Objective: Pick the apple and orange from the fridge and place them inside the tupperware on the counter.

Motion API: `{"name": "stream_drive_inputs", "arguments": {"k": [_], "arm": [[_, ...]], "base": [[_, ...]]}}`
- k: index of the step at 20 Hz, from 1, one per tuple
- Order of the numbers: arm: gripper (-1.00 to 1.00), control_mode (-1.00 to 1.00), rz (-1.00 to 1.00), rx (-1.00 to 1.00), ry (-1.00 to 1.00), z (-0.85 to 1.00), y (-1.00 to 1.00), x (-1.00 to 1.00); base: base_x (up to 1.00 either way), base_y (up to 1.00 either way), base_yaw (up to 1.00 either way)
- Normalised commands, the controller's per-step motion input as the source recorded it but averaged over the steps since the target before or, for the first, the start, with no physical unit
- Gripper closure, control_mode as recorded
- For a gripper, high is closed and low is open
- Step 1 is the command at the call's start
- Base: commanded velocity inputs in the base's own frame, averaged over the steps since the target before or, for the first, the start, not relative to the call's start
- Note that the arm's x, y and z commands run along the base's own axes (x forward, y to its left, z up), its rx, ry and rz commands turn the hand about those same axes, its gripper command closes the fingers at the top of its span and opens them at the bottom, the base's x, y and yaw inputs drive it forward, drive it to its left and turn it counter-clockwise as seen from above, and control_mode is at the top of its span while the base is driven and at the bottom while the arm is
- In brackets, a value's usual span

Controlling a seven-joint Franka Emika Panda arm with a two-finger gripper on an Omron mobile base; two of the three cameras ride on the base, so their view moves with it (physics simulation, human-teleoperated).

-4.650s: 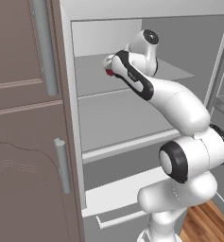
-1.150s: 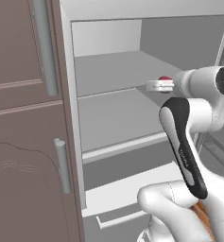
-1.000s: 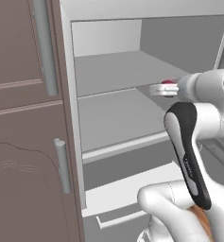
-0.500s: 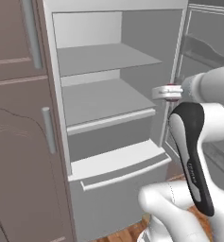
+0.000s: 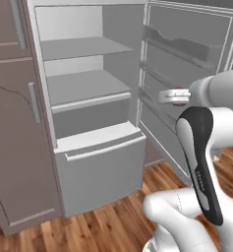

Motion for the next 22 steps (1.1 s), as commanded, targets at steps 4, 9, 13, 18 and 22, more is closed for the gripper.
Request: {"name": "stream_drive_inputs", "arguments": {"k": [4, 9, 13, 18, 22], "arm": [[1.00, 1.00, 0.00, 0.00, 0.00, 0.00, 0.00, 0.00], [1.00, 1.00, 0.00, 0.00, 0.00, 0.00, 0.00, 0.00], [1.00, 1.00, 0.00, 0.00, 0.00, 0.00, 0.00, 0.00], [1.00, 1.00, 0.00, 0.00, 0.00, 0.00, 0.00, 0.00], [1.00, 1.00, 0.00, 0.00, 0.00, 0.00, 0.00, 0.00]], "base": [[-1.00, -0.32, -0.05], [-0.62, -0.77, -0.12], [-0.08, -0.99, -0.14], [0.00, -1.00, -0.10], [0.00, -1.00, -0.09]]}}
